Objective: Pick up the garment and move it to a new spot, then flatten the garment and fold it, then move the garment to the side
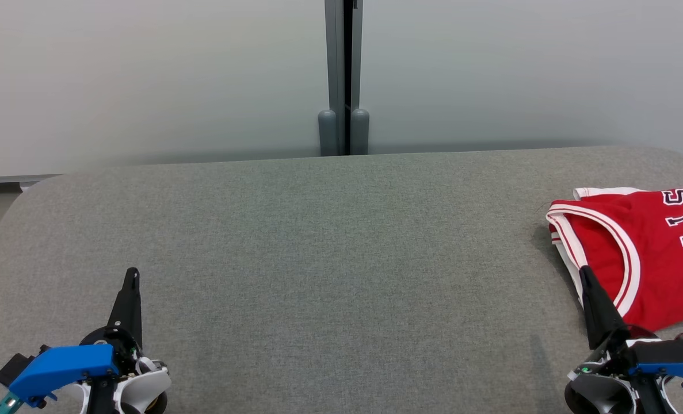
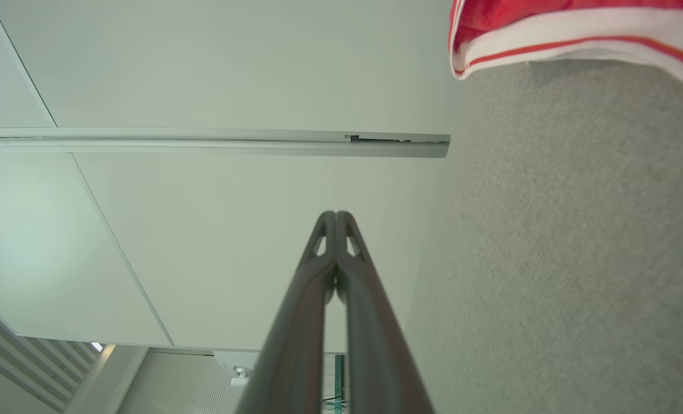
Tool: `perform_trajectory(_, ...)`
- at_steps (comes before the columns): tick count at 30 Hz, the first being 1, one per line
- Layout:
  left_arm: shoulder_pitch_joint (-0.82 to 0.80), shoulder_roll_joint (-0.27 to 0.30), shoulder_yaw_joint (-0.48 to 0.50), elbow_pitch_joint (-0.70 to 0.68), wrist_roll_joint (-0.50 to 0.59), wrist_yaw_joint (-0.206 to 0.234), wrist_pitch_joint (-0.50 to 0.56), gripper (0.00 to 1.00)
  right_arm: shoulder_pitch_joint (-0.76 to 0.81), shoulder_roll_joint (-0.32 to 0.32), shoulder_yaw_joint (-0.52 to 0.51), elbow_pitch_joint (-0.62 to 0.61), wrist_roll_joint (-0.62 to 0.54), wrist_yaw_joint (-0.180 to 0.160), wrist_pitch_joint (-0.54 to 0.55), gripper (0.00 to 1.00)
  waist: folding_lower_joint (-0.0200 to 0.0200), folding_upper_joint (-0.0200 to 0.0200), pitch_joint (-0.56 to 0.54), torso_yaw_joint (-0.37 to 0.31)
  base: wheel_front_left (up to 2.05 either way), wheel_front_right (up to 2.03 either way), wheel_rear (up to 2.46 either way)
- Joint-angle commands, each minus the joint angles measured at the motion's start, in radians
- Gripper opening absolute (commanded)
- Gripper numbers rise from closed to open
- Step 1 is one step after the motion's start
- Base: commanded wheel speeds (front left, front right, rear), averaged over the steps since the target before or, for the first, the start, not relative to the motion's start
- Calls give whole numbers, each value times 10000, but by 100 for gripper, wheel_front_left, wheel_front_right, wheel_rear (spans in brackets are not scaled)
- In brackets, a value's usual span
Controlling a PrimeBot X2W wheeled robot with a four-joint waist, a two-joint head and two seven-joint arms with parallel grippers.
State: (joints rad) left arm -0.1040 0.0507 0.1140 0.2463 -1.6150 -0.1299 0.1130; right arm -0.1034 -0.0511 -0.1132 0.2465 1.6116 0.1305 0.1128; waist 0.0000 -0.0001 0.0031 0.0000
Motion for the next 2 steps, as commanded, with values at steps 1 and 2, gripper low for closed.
perform_trajectory(1, -100, -14, 38, -18, 24, -50, 29, 0, -130, 17, -18, 17, 22, 4, 20, 0, 0, 1, 0, 0, 0, 0, 0)
perform_trajectory(2, -100, -15, 38, -18, 24, -50, 29, 0, -130, 17, -18, 17, 22, 4, 20, 0, 0, 1, 0, 0, 0, 0, 0)
